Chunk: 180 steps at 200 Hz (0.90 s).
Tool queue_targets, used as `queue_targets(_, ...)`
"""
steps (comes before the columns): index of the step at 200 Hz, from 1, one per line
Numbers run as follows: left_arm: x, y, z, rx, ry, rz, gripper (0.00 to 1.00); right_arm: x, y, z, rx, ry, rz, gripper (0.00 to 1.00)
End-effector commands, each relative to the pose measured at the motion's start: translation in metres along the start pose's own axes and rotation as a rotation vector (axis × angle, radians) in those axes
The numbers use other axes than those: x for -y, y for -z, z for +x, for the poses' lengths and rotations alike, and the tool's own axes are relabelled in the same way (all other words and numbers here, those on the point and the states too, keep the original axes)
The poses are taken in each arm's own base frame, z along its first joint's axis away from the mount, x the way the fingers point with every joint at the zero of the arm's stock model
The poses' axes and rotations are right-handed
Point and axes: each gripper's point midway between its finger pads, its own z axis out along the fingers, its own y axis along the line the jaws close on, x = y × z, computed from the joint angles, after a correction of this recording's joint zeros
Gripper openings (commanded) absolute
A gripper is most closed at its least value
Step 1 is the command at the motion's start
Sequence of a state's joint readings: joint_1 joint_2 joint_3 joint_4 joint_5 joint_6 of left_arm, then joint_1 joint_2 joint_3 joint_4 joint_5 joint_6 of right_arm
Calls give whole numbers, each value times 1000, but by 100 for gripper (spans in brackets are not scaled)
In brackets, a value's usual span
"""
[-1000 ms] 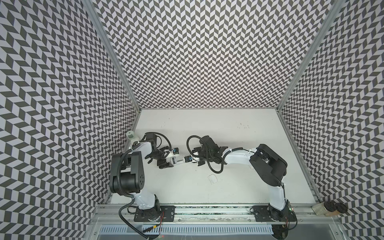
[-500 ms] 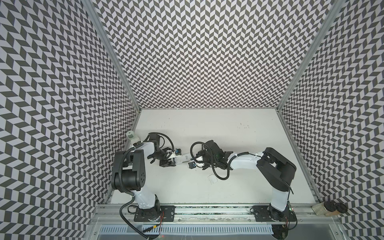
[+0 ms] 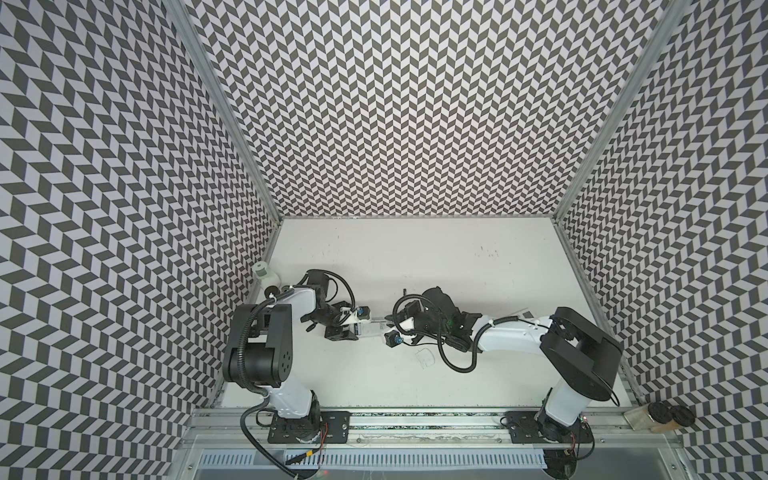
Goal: Unload the batteries from the remote control
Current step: 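Insert the screwdriver tip beside the remaining battery with the right gripper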
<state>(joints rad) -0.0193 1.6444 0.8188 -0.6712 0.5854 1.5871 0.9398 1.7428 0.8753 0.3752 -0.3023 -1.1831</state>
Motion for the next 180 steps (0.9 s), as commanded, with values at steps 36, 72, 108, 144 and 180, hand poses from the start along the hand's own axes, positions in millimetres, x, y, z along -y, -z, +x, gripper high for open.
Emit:
queue_targets(36, 9, -1, 8, -31, -18, 18, 64, -2, -38, -2, -12, 86, -32, 0)
queue_targets(72, 5, -1, 9, -40, -11, 18, 62, -8, -47, 10, -60, 106, -59, 0)
queue_targets(108, -1, 3, 19, -71, -12, -8, 70, -15, -50, 16, -83, 129, -93, 0)
queue_targets(144, -1, 2, 18, -61, -4, 1, 64, -17, -54, 16, -82, 156, -117, 0)
queue_targets(180, 3, -2, 13, -42, -9, 21, 56, -18, -59, 14, -89, 167, -138, 0)
